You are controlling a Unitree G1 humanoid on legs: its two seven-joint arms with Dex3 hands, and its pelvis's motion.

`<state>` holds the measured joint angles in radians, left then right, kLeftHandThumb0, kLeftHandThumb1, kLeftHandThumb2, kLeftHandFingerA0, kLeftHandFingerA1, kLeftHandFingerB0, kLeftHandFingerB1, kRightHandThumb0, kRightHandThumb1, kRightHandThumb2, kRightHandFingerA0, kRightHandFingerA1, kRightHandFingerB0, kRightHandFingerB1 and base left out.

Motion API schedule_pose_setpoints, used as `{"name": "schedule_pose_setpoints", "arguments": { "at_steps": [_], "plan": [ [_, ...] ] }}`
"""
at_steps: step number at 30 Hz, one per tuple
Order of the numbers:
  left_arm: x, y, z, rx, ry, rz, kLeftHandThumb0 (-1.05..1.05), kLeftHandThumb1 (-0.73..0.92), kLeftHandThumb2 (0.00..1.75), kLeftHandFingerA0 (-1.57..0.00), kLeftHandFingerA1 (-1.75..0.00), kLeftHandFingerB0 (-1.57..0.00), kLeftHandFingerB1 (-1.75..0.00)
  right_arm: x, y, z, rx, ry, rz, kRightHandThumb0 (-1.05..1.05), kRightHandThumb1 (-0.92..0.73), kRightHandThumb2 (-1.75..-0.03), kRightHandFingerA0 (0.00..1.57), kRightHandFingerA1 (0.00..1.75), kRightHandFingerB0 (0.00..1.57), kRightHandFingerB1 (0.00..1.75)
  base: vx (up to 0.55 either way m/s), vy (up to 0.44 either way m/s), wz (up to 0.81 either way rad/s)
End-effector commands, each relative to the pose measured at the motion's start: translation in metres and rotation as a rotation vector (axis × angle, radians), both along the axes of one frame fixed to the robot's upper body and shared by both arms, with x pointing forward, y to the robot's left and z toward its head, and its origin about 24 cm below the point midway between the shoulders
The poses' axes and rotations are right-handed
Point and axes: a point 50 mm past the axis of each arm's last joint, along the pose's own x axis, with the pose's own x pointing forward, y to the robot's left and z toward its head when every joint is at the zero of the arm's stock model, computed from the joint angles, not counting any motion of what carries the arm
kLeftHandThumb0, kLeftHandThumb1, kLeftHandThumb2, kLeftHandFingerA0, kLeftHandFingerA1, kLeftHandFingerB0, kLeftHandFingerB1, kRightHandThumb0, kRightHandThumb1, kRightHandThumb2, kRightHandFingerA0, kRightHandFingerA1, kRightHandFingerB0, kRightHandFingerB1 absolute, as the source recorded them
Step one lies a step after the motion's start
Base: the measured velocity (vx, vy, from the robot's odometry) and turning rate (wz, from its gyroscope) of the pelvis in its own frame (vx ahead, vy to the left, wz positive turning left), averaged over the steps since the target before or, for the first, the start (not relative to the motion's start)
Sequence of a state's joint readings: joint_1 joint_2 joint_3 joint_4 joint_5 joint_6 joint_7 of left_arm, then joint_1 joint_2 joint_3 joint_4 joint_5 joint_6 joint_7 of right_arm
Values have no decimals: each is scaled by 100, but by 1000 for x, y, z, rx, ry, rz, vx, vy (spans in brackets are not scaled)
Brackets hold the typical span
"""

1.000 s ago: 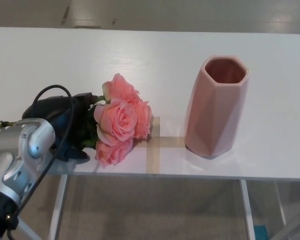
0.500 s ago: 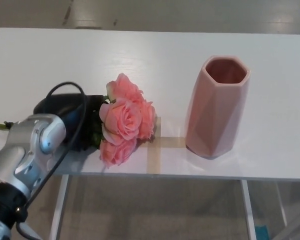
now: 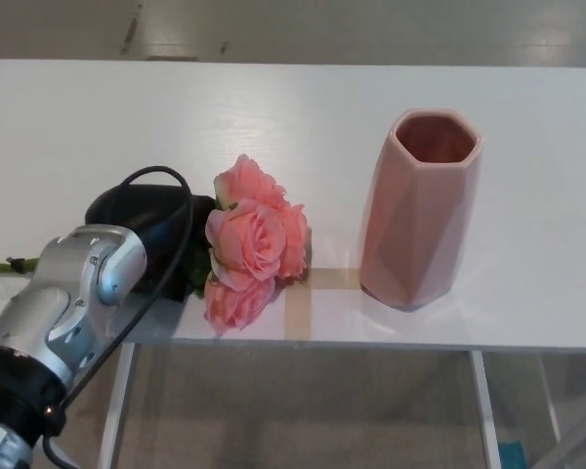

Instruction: Use the left hand to pick up the rose and then lift and insert it into the pink vase.

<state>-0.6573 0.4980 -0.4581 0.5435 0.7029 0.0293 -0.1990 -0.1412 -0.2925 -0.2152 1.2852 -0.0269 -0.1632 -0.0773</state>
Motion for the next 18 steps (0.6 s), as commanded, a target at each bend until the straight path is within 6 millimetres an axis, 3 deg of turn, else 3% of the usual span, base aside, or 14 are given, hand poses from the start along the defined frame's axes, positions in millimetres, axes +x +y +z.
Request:
{"name": "schedule_pose_setpoints", "arguments": {
  "at_steps": [1, 7, 9, 11, 15, 16, 17, 18],
  "plan": [
    [-6, 2, -9, -33, -28, -17, -20, 72, 63, -69, -135, -80, -53, -4, -2, -1, 6, 16, -3, -21, -57, -57, 68, 50, 59, 46, 0, 0, 0],
    [-4, 4, 2, -63, -135, -32, -20, 68, 62, -68, -144, -84, -57, -3, -1, -1, 6, 19, 3, -22, -57, -56, 69, 50, 60, 46, 0, 0, 0],
    [2, 3, 30, -106, -257, -36, -20, 68, 61, -66, -151, -86, -57, -4, -2, -1, 12, 21, 5, -22, -57, -56, 70, 51, 59, 46, 0, 0, 0],
    [2, 3, 41, -128, -300, -40, -19, 69, 61, -66, -151, -86, -57, -4, -2, -1, 13, 20, 7, -22, -57, -56, 70, 51, 59, 46, 0, 0, 0],
    [2, 3, 41, -130, -303, -40, -19, 69, 61, -66, -151, -86, -57, -4, -2, -1, 13, 20, 7, -22, -57, -56, 70, 51, 59, 46, 0, 0, 0],
    [5, 2, 73, -263, -406, -51, -20, 71, 61, -68, -157, -86, -60, -5, -3, -1, 14, 26, 14, -23, -56, -56, 71, 51, 60, 46, 0, 0, 0],
    [7, 1, 84, -349, -414, -39, -37, 66, 67, -77, -149, -84, -60, -5, -3, -1, 13, 26, 17, -23, -56, -56, 71, 52, 60, 46, 0, 0, 0],
    [8, -1, 91, -443, -408, -19, -37, 68, 66, -76, -151, -82, -56, -5, -3, -1, 10, 28, 22, -23, -56, -56, 71, 51, 60, 46, 0, 0, 0]
  ]
}}
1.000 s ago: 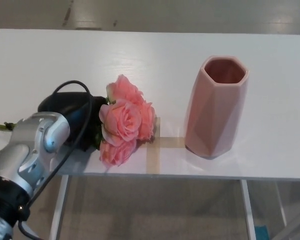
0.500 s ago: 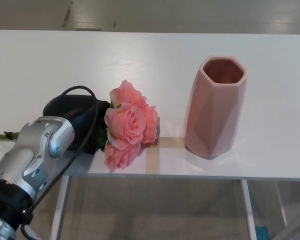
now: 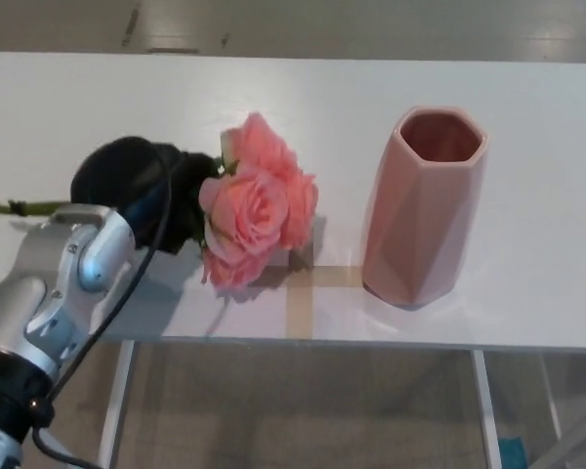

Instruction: Use the left hand to pick up the rose and then lift and insert it into the pink vase.

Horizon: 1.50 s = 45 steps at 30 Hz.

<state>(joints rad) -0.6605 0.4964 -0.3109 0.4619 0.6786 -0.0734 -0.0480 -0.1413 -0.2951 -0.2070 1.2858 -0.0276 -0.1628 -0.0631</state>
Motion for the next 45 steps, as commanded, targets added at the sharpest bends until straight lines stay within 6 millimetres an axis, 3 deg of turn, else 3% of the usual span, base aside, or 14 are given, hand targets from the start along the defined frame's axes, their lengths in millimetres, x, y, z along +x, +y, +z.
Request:
{"name": "schedule_pose_setpoints", "arguments": {
  "at_steps": [1, 3, 4, 7, 10, 17, 19, 20, 27, 28, 38, 40, 41, 45],
  "plan": [
    [5, -4, 48, -302, -119, -24, -37, 68, 66, -76, -151, -82, -56, -5, -4, -1, 1, 25, 7, -23, -56, -56, 71, 51, 60, 46, 0, 0, 0],
    [5, -4, 49, -305, -118, -24, -37, 68, 66, -76, -151, -82, -56, -5, -4, -1, 1, 25, 7, -23, -56, -56, 71, 51, 60, 46, 0, 0, 0],
    [8, -5, 73, -451, -101, -26, -21, 78, 67, -76, -153, -84, -71, -5, -4, -1, 1, 28, 7, -23, -56, -56, 70, 51, 59, 46, 0, 0, 0],
    [10, -8, 90, -516, -121, -44, -21, 82, 64, -79, -147, -76, -93, -5, -4, -1, 3, 26, 3, -23, -56, -56, 71, 52, 59, 46, 0, 0, 0],
    [10, -8, 94, -533, -123, -49, -21, 82, 64, -79, -147, -76, -93, -5, -4, -1, 4, 25, 4, -23, -56, -56, 71, 52, 59, 46, 0, 0, 0],
    [8, -27, 142, -835, -104, -191, -20, 84, 65, -80, -146, -66, -113, -8, -3, -2, 0, 41, 22, -24, -55, -56, 72, 51, 60, 46, 0, 0, 0],
    [7, -28, 144, -848, -95, -194, -20, 84, 65, -80, -146, -66, -113, -9, -3, -2, 0, 42, 23, -24, -55, -56, 72, 51, 60, 46, 0, 0, 0],
    [5, -37, 162, -946, -49, -224, -21, 83, 65, -96, -137, -73, -101, -8, -3, -2, -1, 41, 25, -24, -55, -56, 71, 51, 60, 46, 0, 0, 0],
    [1, -49, 178, -1064, 13, -246, -22, 83, 65, -95, -138, -80, -84, -8, -4, -2, 1, 38, 26, -24, -55, -56, 71, 51, 60, 46, 0, 0, 0],
    [-1, -59, 187, -1218, 76, -292, -21, 82, 66, -98, -134, -84, -75, -8, -4, -2, 5, 36, 27, -25, -55, -56, 71, 51, 60, 46, 0, 0, 0],
    [-10, -78, 209, -1362, 213, -377, -19, 80, 66, -111, -143, -82, -80, -7, -4, -2, 3, 43, 34, -25, -55, -56, 71, 51, 60, 46, 0, 0, 0],
    [-12, -84, 215, -1395, 238, -390, -25, 74, 76, -115, -138, -79, -80, -7, -4, -2, 2, 43, 32, -25, -55, -56, 71, 51, 60, 46, 0, 0, 0],
    [-12, -85, 216, -1404, 249, -392, -19, 80, 65, -113, -142, -82, -78, -7, -4, -2, 2, 43, 31, -25, -56, -56, 72, 51, 60, 46, 0, 0, 0],
    [-14, -89, 221, -1460, 305, -404, -21, 80, 65, -114, -140, -83, -72, -8, -4, -2, -1, 44, 36, -26, -56, -56, 73, 52, 60, 46, 0, 0, 0]
  ]
}}
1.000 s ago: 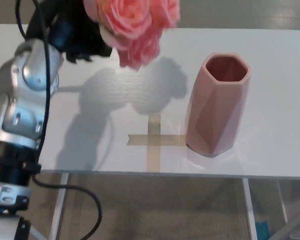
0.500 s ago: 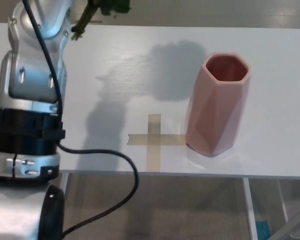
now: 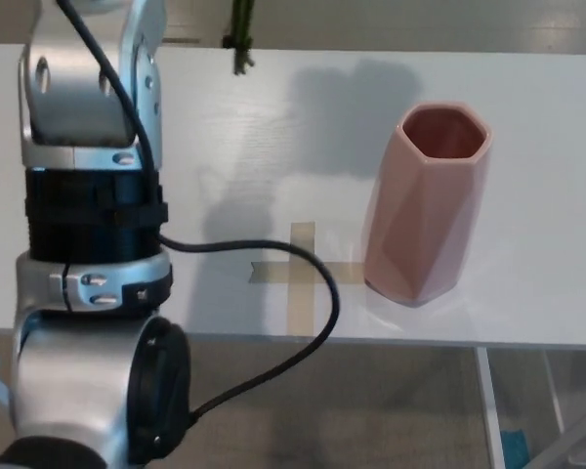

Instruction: Use the left hand to pick up the rose and then lift and insert it into the pink vase.

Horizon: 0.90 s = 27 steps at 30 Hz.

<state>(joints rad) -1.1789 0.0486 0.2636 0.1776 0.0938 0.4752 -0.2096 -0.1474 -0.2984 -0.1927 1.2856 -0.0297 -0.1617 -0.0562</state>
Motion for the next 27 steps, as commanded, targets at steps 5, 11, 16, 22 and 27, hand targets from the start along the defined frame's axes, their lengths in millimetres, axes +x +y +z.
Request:
{"name": "schedule_pose_setpoints", "arguments": {
  "at_steps": [5, 11, 16, 22, 27],
  "plan": [
    [-15, -33, 29, -225, 239, -308, -22, 80, 65, -114, -139, -83, -70, -11, -4, -3, -2, 46, 16, -25, -56, -56, 73, 52, 60, 46, 0, 0, 0],
    [-21, -43, 37, -229, 230, -348, -22, 82, 64, -114, -136, -82, -70, -10, -4, -3, -6, 49, 22, -25, -56, -56, 74, 52, 60, 46, 0, 0, 0],
    [-27, -51, 41, -227, 233, -379, -22, 82, 64, -113, -136, -81, -69, -8, -4, -2, -3, 48, 22, -25, -55, -56, 74, 52, 61, 46, 0, 0, 0],
    [-33, -60, 45, -213, 236, -414, -22, 82, 64, -112, -135, -80, -68, -6, -5, -1, 0, 43, 23, -25, -55, -56, 74, 52, 61, 46, 0, 0, 0],
    [-37, -68, 47, -209, 252, -420, -23, 82, 66, -110, -137, -79, -58, -6, -3, -2, 2, 45, 23, -25, -55, -56, 74, 52, 61, 46, 0, 0, 0]
  ]
}}
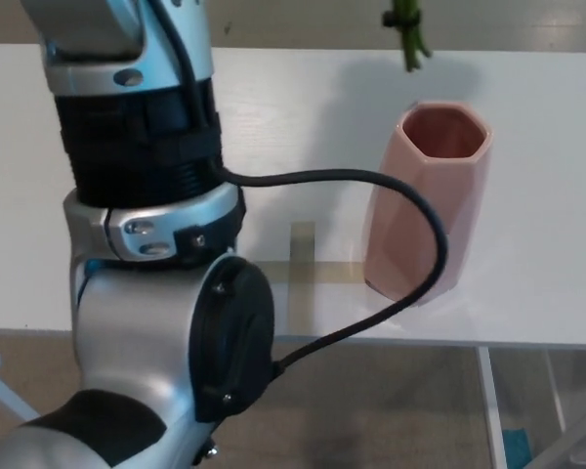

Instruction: Use the left hand to pick up the rose and then lift and insert it into the pink vase.

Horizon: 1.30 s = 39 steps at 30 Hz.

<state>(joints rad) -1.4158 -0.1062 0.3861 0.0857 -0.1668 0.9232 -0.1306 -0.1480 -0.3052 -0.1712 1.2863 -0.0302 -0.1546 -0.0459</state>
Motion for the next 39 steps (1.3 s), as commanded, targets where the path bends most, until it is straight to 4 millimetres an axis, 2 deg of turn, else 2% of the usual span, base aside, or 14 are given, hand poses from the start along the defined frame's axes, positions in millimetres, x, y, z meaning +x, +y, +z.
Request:
{"name": "schedule_pose_setpoints", "arguments": {
  "at_steps": [1, 10, 11, 14, 26, 31, 39],
  "plan": [
    [-9, -18, 1, 20, 38, -61, -23, 82, 63, -112, -134, -79, -57, -5, -3, -1, 2, 31, 1, -25, -55, -56, 75, 52, 61, 46, 0, 0, 0],
    [-11, -32, -16, 113, 5, -38, -21, 80, 63, -106, -140, -79, -69, -4, -2, -1, 2, 30, 14, -26, -55, -55, 75, 52, 62, 46, 0, 0, 0],
    [-9, -34, -19, 142, -10, -33, -20, 80, 63, -101, -145, -79, -78, -3, -2, -1, 4, 28, 15, -26, -55, -55, 75, 52, 62, 46, 0, 0, 0],
    [-7, -35, -22, 185, -38, -26, -18, 79, 63, -99, -148, -78, -83, -1, -2, 0, 4, 26, 19, -26, -55, -55, 75, 52, 62, 46, 0, 0, 0],
    [8, -36, -28, 257, -63, 14, -18, 81, 64, -96, -151, -77, -85, 4, -1, 1, 11, 13, 20, -25, -55, -55, 75, 52, 62, 46, 0, 0, 0],
    [7, -40, -24, 262, -73, 12, -18, 82, 64, -101, -144, -78, -82, 4, -1, 1, 15, 15, 25, -27, -56, -54, 75, 52, 62, 46, 0, 0, 0],
    [3, -43, -18, 258, -93, 1, -18, 81, 66, -103, -144, -78, -80, 3, -1, 1, 19, 16, 32, -27, -56, -54, 75, 52, 63, 46, 0, 0, 0]
  ]
}}
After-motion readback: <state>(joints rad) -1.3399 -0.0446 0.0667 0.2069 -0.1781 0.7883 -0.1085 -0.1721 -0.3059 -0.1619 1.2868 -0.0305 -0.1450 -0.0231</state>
